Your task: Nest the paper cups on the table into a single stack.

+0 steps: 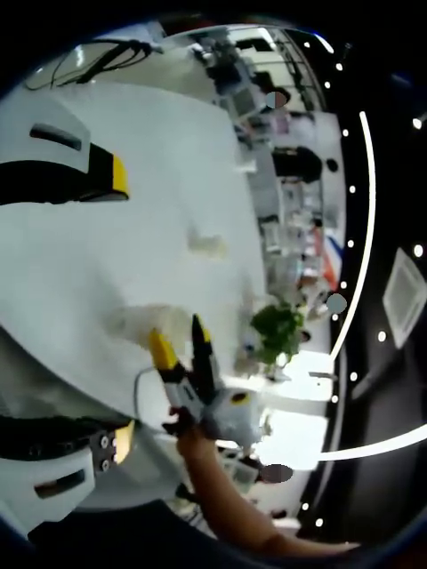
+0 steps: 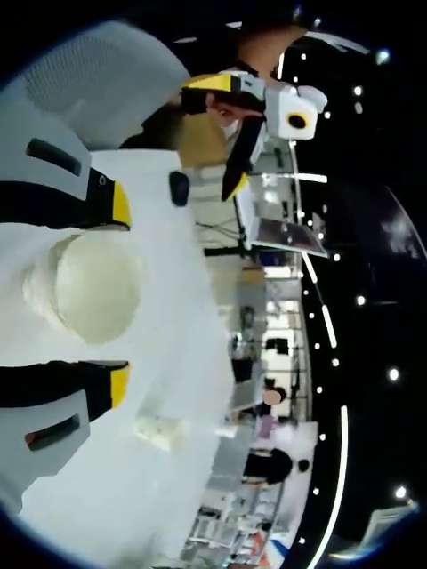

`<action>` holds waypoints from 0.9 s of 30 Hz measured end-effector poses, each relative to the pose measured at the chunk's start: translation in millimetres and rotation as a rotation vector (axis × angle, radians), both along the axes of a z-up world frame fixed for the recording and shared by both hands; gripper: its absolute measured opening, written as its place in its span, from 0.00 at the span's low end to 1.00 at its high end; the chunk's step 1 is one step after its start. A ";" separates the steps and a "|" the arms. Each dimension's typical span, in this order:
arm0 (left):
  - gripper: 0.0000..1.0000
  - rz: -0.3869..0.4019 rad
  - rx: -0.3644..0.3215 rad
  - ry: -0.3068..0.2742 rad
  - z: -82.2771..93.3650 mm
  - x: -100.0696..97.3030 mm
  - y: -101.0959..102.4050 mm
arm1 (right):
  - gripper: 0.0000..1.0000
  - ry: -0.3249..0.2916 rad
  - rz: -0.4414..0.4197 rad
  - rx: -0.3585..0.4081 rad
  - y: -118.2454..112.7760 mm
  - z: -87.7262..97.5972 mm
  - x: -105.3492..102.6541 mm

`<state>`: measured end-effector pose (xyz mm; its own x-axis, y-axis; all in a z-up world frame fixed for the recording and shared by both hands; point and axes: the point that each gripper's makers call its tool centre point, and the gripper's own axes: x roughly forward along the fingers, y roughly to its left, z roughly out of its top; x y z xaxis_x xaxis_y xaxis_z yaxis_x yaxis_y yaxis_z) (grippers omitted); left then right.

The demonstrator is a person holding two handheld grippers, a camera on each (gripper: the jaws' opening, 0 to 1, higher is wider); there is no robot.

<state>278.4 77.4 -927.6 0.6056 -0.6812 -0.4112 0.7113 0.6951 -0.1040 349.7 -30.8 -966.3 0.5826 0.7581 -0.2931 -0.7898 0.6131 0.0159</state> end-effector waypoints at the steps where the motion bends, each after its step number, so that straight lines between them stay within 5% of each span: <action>1: 0.98 0.004 -0.009 -0.002 1.4 1.2 -0.2 | 0.62 -0.003 -0.005 0.008 -2.0 4.5 2.1; 8: 0.98 0.008 -0.023 -0.027 11.4 11.9 -2.6 | 0.79 -0.053 -0.061 0.063 -27.8 53.1 17.9; 16: 0.98 0.016 -0.044 -0.063 23.4 28.3 -0.5 | 0.88 -0.123 -0.162 0.055 -97.1 102.9 25.4; 21: 0.98 0.035 -0.054 -0.078 26.3 39.0 4.5 | 0.92 -0.142 -0.221 0.040 -132.0 114.5 15.1; 27: 0.98 0.060 -0.062 -0.081 25.1 46.7 11.7 | 0.97 -0.126 -0.253 0.014 -156.6 106.2 -4.8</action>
